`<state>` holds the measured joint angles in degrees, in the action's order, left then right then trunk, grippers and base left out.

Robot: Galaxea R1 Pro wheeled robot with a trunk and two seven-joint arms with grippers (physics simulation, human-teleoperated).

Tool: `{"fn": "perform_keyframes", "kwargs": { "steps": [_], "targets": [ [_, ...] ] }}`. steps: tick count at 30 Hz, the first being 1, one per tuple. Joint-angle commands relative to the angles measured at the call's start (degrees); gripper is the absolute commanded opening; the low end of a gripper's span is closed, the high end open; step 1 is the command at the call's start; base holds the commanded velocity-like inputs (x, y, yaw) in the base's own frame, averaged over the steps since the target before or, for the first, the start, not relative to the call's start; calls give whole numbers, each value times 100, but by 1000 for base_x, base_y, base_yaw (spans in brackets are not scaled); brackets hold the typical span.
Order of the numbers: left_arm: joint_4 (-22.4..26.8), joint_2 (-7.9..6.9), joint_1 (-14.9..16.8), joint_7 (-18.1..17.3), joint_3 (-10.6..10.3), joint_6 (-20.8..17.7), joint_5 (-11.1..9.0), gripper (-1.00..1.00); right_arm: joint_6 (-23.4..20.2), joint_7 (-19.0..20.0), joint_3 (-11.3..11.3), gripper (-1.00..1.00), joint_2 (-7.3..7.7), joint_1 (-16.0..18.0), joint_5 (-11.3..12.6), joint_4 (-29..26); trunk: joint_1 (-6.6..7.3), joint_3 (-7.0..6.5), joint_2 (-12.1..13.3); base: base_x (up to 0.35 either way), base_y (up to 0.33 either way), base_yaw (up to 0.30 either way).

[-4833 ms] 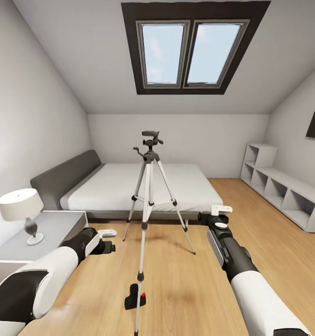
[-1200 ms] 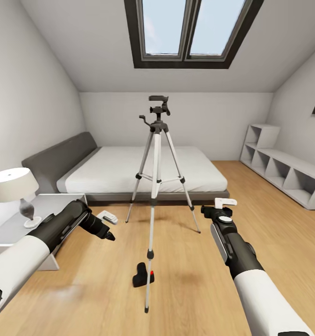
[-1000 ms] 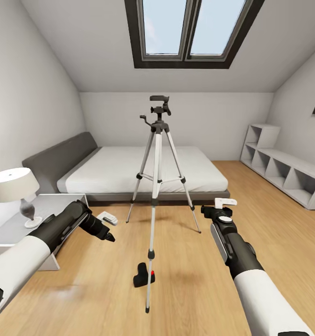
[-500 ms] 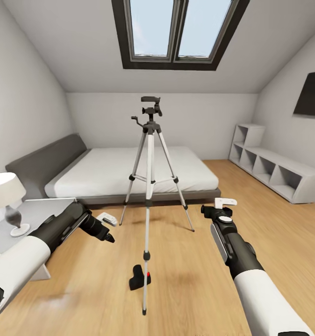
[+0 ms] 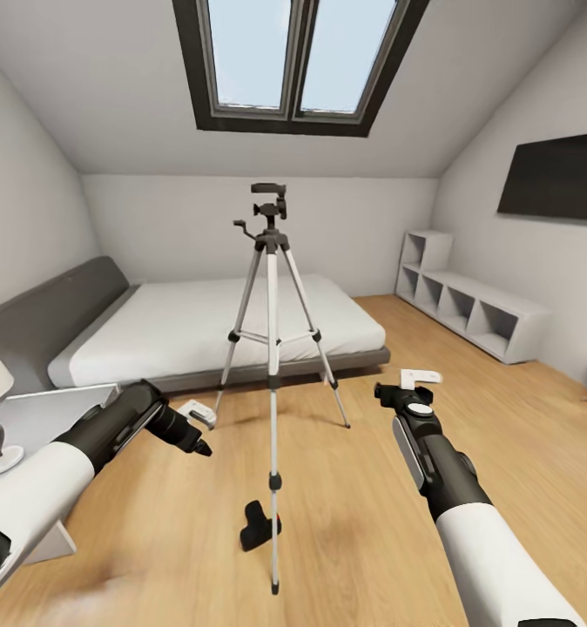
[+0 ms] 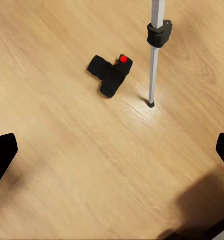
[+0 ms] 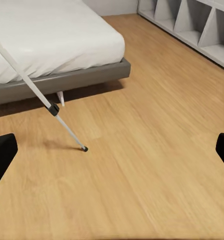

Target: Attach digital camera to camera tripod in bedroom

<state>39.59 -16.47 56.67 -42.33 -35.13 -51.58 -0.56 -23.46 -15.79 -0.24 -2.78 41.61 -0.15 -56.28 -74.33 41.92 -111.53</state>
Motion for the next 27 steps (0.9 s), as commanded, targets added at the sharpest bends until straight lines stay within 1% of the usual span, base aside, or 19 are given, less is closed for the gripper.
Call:
{"fn": "perform_keyframes", "kwargs": {
  "steps": [1,11,16,20,21,27],
  "targets": [
    [-4,-7,5,-12,-20,-16,-5,100,-34,-21,-3,100,-3,5,0,-6,1,5,-3,0,112,-165],
    [-30,-7,3,-12,-22,-7,-5,100,-31,-25,-3,100,-3,5,-2,-6,1,1,-3,0,19,-28],
    [-24,-8,2,-17,-86,-2,2,100,-34,-23,-4,100,-3,5,-2,-6,1,1,-3,0,0,-1],
    [-1,-7,2,-20,-180,-2,7,100,-34,-21,-4,100,-3,5,-2,-6,1,1,-3,0,0,0],
    [-3,-10,2,-20,-221,-1,10,100,-34,-23,-3,100,-3,5,-2,-6,1,1,-3,0,75,0],
    [-11,-18,2,-20,-245,-1,12,100,-31,-21,-3,100,-3,6,-2,-6,1,1,-3,0,217,-3]
  ]
}}
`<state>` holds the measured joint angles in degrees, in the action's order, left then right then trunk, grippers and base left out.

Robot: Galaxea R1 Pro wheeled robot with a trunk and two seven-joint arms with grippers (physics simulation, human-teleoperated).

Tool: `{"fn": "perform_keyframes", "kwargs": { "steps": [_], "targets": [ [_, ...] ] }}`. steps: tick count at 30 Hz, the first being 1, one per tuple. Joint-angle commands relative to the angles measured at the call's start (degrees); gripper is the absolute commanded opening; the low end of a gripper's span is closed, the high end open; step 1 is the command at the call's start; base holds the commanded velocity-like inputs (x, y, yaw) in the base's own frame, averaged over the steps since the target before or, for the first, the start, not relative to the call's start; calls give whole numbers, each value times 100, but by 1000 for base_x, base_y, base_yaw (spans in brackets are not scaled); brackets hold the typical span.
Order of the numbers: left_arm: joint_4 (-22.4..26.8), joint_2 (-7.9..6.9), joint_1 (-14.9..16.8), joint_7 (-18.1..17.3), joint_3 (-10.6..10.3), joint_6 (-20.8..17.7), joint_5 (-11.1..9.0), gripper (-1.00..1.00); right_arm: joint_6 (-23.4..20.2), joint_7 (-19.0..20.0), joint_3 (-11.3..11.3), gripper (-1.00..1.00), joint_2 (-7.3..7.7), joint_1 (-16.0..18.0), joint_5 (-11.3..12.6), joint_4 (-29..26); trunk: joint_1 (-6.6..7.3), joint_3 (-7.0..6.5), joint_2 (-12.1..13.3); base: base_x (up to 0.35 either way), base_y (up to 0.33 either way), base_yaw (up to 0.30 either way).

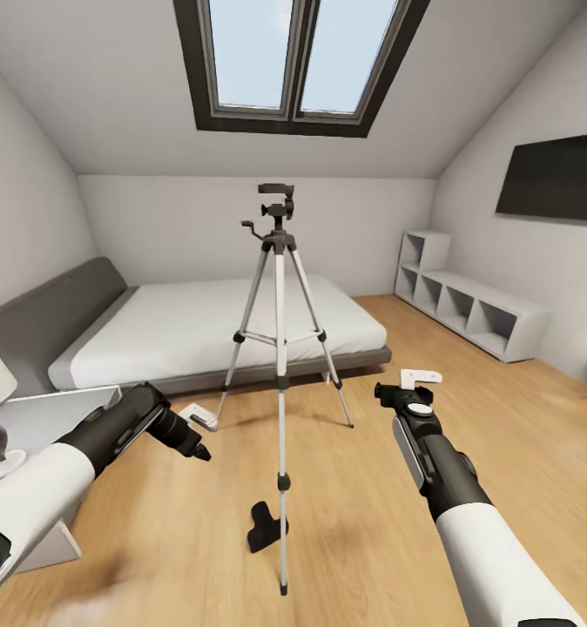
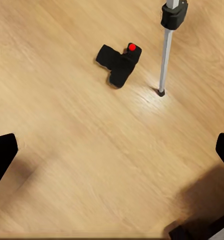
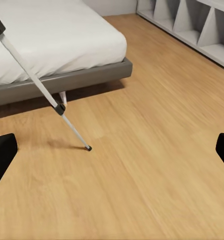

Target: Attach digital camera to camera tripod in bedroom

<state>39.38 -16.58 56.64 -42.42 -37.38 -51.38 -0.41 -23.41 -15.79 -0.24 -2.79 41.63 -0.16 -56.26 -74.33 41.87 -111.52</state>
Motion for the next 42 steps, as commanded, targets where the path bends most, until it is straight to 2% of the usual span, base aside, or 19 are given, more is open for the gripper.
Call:
{"fn": "perform_keyframes", "kwargs": {
  "steps": [1,14,22,38,42],
  "targets": [
    [9,-8,5,-12,-23,-21,-3,100,-35,-21,-3,100,-3,4,-1,-8,1,6,-3,0,288,-44],
    [8,-4,5,-4,-224,-21,-3,100,-32,-21,-3,100,-3,4,-1,-8,1,-25,-3,0,234,-239],
    [-9,-3,5,-4,-243,-13,-3,100,-38,-21,2,100,-4,3,0,8,1,-48,-3,0,48,-287],
    [-10,-3,5,-4,-244,-14,-12,100,-49,-30,-3,100,-22,4,8,10,1,-50,-3,0,299,-282],
    [-10,-3,5,-4,-244,-19,-12,100,-49,-30,-3,100,-21,8,8,10,1,-50,-3,0,123,-226]
  ]
}}
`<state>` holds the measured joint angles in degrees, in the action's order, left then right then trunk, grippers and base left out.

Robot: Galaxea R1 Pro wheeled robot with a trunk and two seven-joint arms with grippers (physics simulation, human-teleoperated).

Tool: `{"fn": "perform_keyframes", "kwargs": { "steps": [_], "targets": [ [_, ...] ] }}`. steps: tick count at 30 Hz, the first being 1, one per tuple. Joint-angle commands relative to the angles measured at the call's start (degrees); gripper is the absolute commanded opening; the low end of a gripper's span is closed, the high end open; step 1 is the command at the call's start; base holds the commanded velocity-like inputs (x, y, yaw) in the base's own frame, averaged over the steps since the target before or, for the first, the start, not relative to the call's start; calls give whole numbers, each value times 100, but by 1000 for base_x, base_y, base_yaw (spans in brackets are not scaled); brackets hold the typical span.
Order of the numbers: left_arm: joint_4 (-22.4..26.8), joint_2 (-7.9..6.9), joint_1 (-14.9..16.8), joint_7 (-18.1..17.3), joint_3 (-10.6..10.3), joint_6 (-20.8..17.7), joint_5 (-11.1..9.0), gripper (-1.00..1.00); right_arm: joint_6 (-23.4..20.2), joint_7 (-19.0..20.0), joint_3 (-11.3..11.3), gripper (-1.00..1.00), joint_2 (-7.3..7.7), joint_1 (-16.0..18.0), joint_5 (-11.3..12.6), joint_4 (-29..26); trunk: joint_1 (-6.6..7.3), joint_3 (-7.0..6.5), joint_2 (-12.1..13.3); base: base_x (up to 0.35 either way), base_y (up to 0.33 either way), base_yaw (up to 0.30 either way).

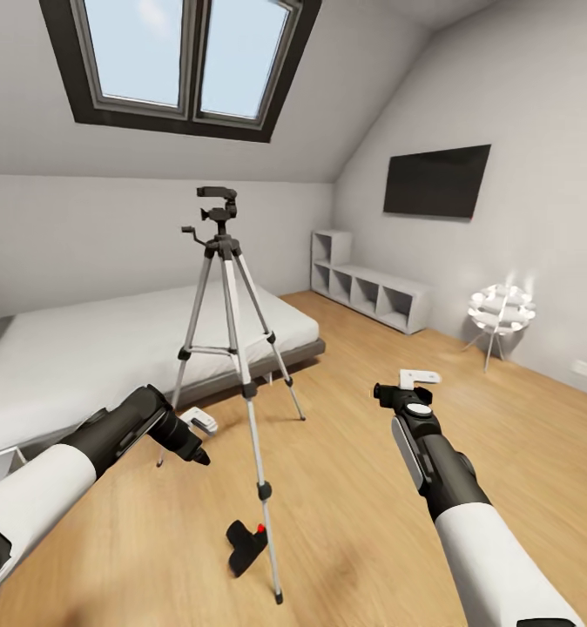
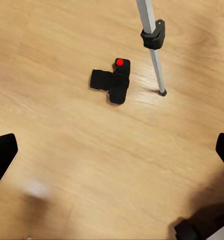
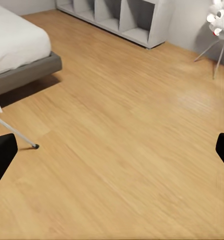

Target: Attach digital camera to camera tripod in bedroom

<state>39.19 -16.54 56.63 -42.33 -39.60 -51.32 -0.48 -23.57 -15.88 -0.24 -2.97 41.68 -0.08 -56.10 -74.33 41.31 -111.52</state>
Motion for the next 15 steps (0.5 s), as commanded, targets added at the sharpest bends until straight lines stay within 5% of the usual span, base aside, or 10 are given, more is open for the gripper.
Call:
{"fn": "perform_keyframes", "kwargs": {
  "steps": [1,15],
  "targets": [
    [10,-7,5,-12,-21,-26,-4,100,-32,-20,-3,100,-2,3,-1,-7,1,6,-3,0,52,-113],
    [-163,138,5,-12,-21,-25,-4,100,-33,-20,5,100,15,-2,-9,-10,1,6,-3,0,9,-19]
  ]
}}
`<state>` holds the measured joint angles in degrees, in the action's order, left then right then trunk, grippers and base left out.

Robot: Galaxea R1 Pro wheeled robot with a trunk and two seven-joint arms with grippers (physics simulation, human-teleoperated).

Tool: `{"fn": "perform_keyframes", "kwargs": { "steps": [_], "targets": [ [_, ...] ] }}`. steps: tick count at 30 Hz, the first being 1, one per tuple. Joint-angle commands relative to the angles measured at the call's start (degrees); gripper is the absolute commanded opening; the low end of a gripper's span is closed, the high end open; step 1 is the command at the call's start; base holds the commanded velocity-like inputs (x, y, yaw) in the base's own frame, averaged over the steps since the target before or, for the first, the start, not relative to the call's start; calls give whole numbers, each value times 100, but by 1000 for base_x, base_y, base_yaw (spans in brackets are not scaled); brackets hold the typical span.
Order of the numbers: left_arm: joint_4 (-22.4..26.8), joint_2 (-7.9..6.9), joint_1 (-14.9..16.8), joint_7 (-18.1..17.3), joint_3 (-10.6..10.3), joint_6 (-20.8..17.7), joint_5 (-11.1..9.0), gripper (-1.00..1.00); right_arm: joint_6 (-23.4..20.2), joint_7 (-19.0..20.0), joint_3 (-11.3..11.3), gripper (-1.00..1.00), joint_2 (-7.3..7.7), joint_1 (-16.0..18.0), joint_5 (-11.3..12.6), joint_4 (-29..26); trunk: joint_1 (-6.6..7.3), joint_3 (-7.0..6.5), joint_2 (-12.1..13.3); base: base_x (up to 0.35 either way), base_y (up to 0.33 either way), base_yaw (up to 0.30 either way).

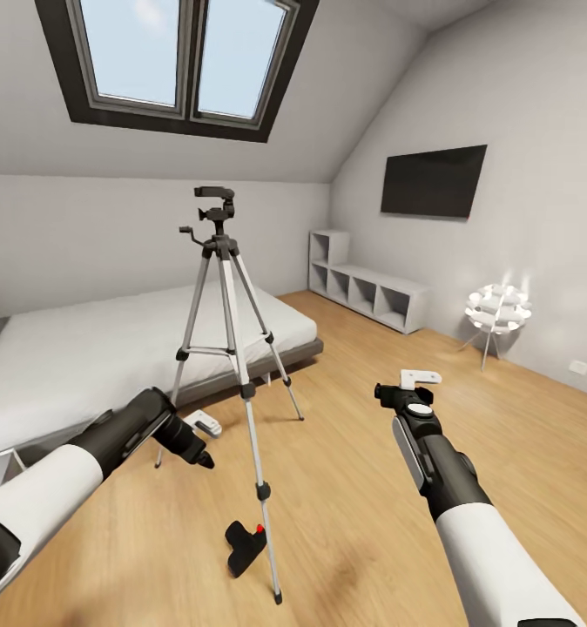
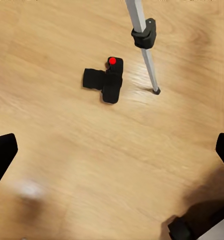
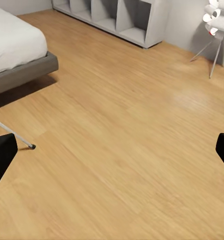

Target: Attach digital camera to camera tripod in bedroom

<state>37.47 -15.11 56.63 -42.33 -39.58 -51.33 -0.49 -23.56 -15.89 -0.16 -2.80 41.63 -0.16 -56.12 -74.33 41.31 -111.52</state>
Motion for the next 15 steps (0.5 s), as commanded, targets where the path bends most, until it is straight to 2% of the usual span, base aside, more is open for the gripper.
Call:
{"fn": "perform_keyframes", "kwargs": {
  "steps": [1,6,10,15],
  "targets": [
    [6,17,6,-12,-23,-24,-3,100,-35,-19,-2,100,-2,3,-1,-7,1,6,-3,0,0,0],
    [-64,55,6,-12,-31,-26,-10,100,-38,-19,-1,100,-1,3,-1,-5,1,6,-3,0,0,-64],
    [-218,61,6,-12,-32,-22,-10,100,-38,-19,-1,100,-3,4,-2,-5,1,6,-3,0,96,-233],
    [-299,117,6,-12,-32,-18,-6,100,-37,-19,-8,100,-8,3,0,-5,1,6,-3,-20,214,-277]
  ]
}}
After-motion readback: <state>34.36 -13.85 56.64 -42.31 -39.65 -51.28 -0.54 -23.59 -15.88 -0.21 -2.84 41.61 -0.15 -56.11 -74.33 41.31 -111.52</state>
